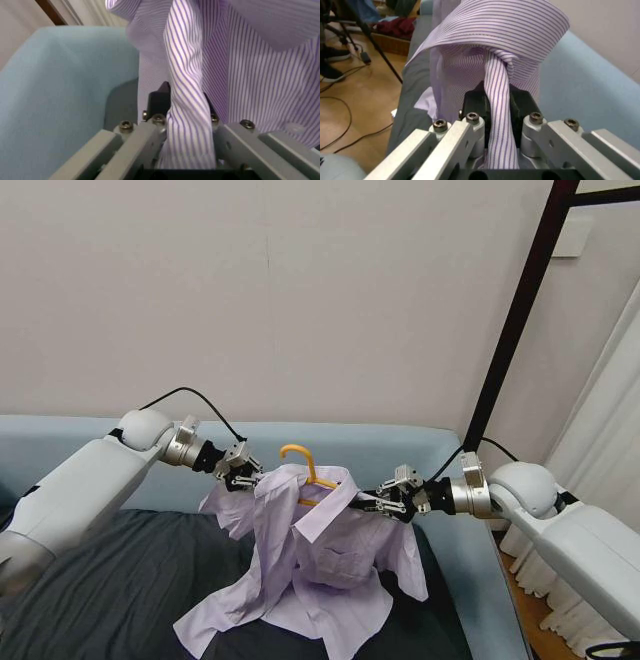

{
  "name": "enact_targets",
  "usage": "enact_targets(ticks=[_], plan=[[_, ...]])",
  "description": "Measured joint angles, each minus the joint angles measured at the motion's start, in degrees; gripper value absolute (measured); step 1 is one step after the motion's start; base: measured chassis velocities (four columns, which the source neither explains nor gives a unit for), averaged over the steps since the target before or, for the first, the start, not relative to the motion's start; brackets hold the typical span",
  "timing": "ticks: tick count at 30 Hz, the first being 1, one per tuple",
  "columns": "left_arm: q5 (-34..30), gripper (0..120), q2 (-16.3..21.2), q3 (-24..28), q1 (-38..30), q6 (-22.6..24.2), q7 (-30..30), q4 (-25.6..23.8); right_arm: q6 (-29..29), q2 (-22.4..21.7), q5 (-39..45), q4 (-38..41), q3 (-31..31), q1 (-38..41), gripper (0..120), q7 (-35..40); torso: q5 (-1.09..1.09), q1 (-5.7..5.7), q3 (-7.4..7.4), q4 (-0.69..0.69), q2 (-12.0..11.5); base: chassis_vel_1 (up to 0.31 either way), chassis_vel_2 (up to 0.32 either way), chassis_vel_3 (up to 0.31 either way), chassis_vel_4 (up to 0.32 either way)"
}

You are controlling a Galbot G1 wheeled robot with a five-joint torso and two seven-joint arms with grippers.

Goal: Pick up the clothes from the sofa and hang them on the clothes hanger.

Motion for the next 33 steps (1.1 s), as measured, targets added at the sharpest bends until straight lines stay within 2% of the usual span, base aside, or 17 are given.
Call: enact_targets(ticks=[4,5,8,12,15,17,18,20,21,23,26,27,29,32,33], plan=[[-1.4,25,0.5,-0.7,0.3,-0.5,-0.8,0.1,1.4,-0.5,1.6,0.7,0.6,-1.0,7,3.3,0.01,0.0,0.0,0.0,0.0,0.0,0.0,0.0,0.0],[-1.4,25,0.5,-0.7,0.3,-0.5,-0.8,0.1,1.4,-0.5,1.6,0.7,0.6,-1.0,7,3.3,0.01,0.0,0.0,0.0,0.0,0.0,0.0,0.0,0.0],[-5.8,39,1.1,-0.7,0.2,-2.5,-2.4,1.0,3.0,-0.7,3.0,1.0,1.6,-1.7,7,5.9,0.0,0.0,0.0,0.0,0.0,0.0,0.0,0.0,0.0],[-9.2,51,2.0,-1.2,-0.5,-3.5,-3.0,2.0,4.9,-1.1,3.3,0.7,2.6,-2.4,7,6.4,0.0,0.0,0.0,0.0,0.0,0.0,0.0,0.0,0.0],[-10.1,66,3.5,-3.1,-1.0,-3.7,-3.0,2.9,6.1,-1.9,3.3,0.7,3.8,-3.0,7,5.7,0.01,0.0,0.0,-0.01,0.0,0.0,0.0,0.0,0.0],[-10.2,66,3.7,-3.3,-1.0,-3.7,-3.0,3.0,6.2,-1.9,3.4,0.7,3.9,-3.1,7,5.7,0.01,0.0,0.0,-0.01,0.0,0.0,0.0,0.0,0.0],[-11.3,75,5.2,-5.3,-0.3,-4.0,-3.3,3.1,6.5,-2.2,3.6,0.8,4.5,-3.2,7,5.6,0.01,0.0,-0.01,-0.01,0.0,0.0,0.0,0.0,0.0],[-13.0,84,6.8,-7.3,1.0,-4.5,-4.4,3.0,6.7,-2.3,3.9,1.0,5.0,-3.2,7,5.8,0.0,0.0,0.0,0.0,0.0,0.0,0.0,0.0,0.0],[-13.0,84,6.8,-7.3,1.0,-4.5,-4.4,3.0,6.7,-2.3,3.9,1.0,5.0,-3.2,7,5.8,0.0,0.0,0.0,0.0,0.0,0.0,0.0,0.0,0.0],[-14.7,93,8.3,-10.7,3.2,-4.9,-6.0,2.4,7.0,-2.3,4.3,1.1,5.3,-3.1,7,6.0,0.0,0.0,-0.01,0.01,0.0,0.0,0.0,0.0,0.0],[-20.9,100,11.0,-17.0,10.1,-5.2,-14.4,-1.8,7.5,-2.3,5.4,1.2,5.6,-2.4,7,6.8,0.01,0.0,0.0,0.0,0.0,0.0,0.0,0.0,0.0],[-20.9,100,11.0,-17.0,10.1,-5.2,-14.4,-1.8,7.5,-2.3,5.4,1.2,5.6,-2.4,7,6.8,0.01,0.0,0.0,0.0,0.0,0.0,0.0,0.0,0.0],[-26.6,100,12.6,-20.6,16.5,-6.8,-22.6,-5.8,7.7,-2.4,6.3,1.3,5.6,-1.8,7,7.7,-0.01,0.0,-0.01,0.01,0.0,0.0,0.0,0.0,0.0],[-31.7,100,14.1,-25.9,27.7,-9.2,-35.6,-15.9,7.5,-3.3,7.2,2.2,5.8,-0.5,7,9.9,-0.02,0.0,-0.01,0.05,0.0,0.0,0.0,0.0,0.0],[-31.7,100,14.1,-25.9,27.7,-9.2,-35.6,-15.9,7.5,-3.3,7.2,2.2,5.8,-0.5,7,9.9,-0.02,0.0,-0.01,0.05,0.0,0.0,0.0,0.0,0.0]])
